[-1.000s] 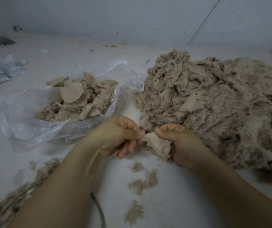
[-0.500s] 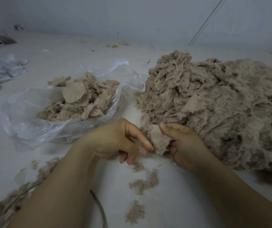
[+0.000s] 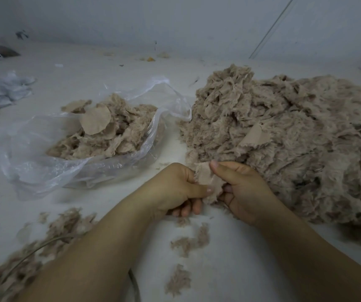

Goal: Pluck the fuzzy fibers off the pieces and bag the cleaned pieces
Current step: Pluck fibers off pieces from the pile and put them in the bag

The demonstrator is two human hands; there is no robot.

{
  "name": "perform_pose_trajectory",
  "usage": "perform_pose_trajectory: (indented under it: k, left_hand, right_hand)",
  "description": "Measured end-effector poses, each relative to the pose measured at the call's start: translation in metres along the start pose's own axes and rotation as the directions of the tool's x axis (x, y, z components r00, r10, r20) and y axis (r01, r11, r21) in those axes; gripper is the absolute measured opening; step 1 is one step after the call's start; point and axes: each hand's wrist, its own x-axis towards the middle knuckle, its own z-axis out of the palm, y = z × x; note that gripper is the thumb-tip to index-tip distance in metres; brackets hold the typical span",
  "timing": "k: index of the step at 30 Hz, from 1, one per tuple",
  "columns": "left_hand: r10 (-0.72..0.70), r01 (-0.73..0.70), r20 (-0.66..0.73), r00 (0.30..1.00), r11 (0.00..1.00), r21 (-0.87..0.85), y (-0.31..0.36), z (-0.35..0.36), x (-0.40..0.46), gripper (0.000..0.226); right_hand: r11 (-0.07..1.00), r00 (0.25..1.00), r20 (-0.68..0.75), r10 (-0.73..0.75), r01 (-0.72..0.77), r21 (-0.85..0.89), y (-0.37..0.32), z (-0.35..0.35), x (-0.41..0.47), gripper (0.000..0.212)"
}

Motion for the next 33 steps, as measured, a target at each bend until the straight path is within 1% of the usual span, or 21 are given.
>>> perform_pose_trajectory:
  k: [2, 4, 6, 8, 10, 13, 14, 16, 18, 19, 22, 23, 24, 25, 26, 28, 29, 30, 31, 32, 33]
  left_hand:
    - [-0.001, 0.004, 0.024, 1.0, 0.995, -0.103, -0.001, -0.003, 0.0, 0.031]
    - [0.003, 0.009, 0.066, 0.998, 0.984, -0.179, 0.0, -0.012, -0.003, 0.027]
    - [0.013, 0.009, 0.108, 0.994, 0.979, -0.202, 0.0, -0.022, -0.006, 0.018]
    - [0.012, 0.019, 0.147, 0.989, 0.979, -0.204, 0.0, -0.027, -0.008, 0.014]
    - [0.014, 0.021, 0.162, 0.987, 0.976, -0.215, -0.001, -0.026, -0.008, 0.016]
    - [0.045, -0.001, 0.179, 0.983, 0.971, -0.238, 0.0, -0.018, -0.006, 0.009]
    - [0.055, -0.019, 0.151, 0.987, 0.973, -0.229, -0.002, -0.014, -0.004, 0.015]
    - [0.073, -0.063, 0.048, 0.996, 0.98, -0.19, -0.005, -0.007, 0.0, 0.026]
    - [0.092, -0.098, -0.041, 0.995, 0.98, -0.174, -0.007, -0.004, 0.004, 0.03]
    - [0.097, -0.11, -0.076, 0.992, 0.977, -0.181, -0.007, -0.005, 0.005, 0.031]
    - [0.125, -0.154, -0.141, 0.982, 0.964, -0.219, -0.007, -0.011, 0.005, 0.032]
    - [0.144, -0.18, -0.162, 0.976, 0.954, -0.239, -0.007, -0.011, 0.005, 0.031]
    - [0.172, -0.225, -0.207, 0.963, 0.935, -0.274, -0.006, -0.009, 0.006, 0.029]
    - [0.204, -0.296, -0.29, 0.935, 0.898, -0.325, -0.005, -0.007, 0.007, 0.027]
    - [0.233, -0.392, -0.404, 0.885, 0.841, -0.373, -0.004, -0.008, 0.008, 0.024]
    - [0.264, -0.601, -0.625, 0.735, 0.681, -0.419, -0.001, -0.017, 0.008, 0.022]
    - [0.279, -0.683, -0.689, 0.669, 0.596, -0.422, 0.0, -0.022, 0.008, 0.02]
    - [0.292, -0.735, -0.718, 0.632, 0.52, -0.435, 0.0, -0.027, 0.008, 0.015]
    - [0.297, -0.754, -0.721, 0.626, 0.466, -0.463, -0.001, -0.03, 0.008, 0.013]
    - [0.284, -0.749, -0.716, 0.637, 0.446, -0.49, -0.003, -0.031, 0.01, 0.018]
    - [0.266, -0.732, -0.706, 0.656, 0.454, -0.508, -0.004, -0.03, 0.012, 0.025]
  right_hand:
    - [1.0, 1.0, -0.009, -0.015, 0.015, 0.01, 0.001, 0.0, 0.0, 0.026]
    - [1.0, 0.999, -0.041, -0.017, 0.018, 0.015, 0.001, 0.001, 0.001, 0.031]
    - [1.0, 0.998, -0.066, -0.018, 0.02, 0.023, 0.002, 0.002, 0.002, 0.034]
    - [0.999, 0.997, -0.068, -0.02, 0.023, 0.039, 0.002, 0.002, 0.003, 0.025]
    - [0.999, 0.999, -0.039, -0.03, 0.031, 0.023, 0.003, 0.0, 0.003, 0.021]
    - [0.999, 0.999, 0.018, -0.041, 0.041, 0.006, 0.004, -0.004, 0.003, 0.025]
    - [0.999, 0.999, 0.031, -0.043, 0.043, 0.011, 0.005, -0.005, 0.003, 0.027]
    - [0.999, 0.998, 0.046, -0.042, 0.041, 0.016, 0.005, -0.005, 0.003, 0.03]
    - [0.999, 0.997, 0.062, -0.039, 0.039, -0.001, 0.004, -0.004, 0.004, 0.037]
    - [0.999, 0.997, 0.071, -0.035, 0.036, -0.008, 0.003, -0.003, 0.004, 0.036]
    - [0.999, 0.998, 0.059, -0.027, 0.028, -0.019, 0.005, -0.003, 0.004, 0.017]
    - [0.999, 0.999, 0.037, -0.025, 0.026, -0.022, 0.005, -0.003, 0.005, 0.015]
    - [0.999, 1.0, 0.014, -0.024, 0.025, -0.028, 0.006, -0.003, 0.006, 0.016]
    - [0.999, 1.0, -0.008, -0.025, 0.025, -0.034, 0.006, -0.003, 0.007, 0.019]
    - [0.999, 0.999, -0.027, -0.024, 0.023, -0.035, 0.006, -0.003, 0.008, 0.023]
    - [1.0, 0.999, -0.043, -0.02, 0.019, -0.024, 0.006, -0.003, 0.008, 0.027]
    - [1.0, 0.999, -0.046, -0.019, 0.018, -0.022, 0.006, -0.002, 0.008, 0.028]
    - [1.0, 0.999, -0.049, -0.019, 0.018, -0.021, 0.006, -0.002, 0.007, 0.027]
    - [1.0, 0.999, -0.052, -0.017, 0.016, -0.019, 0.006, -0.001, 0.007, 0.027]
    - [1.0, 0.998, -0.054, -0.014, 0.013, -0.017, 0.005, -0.001, 0.007, 0.027]
    - [1.0, 0.998, -0.056, -0.01, 0.009, -0.018, 0.005, -0.001, 0.007, 0.026]
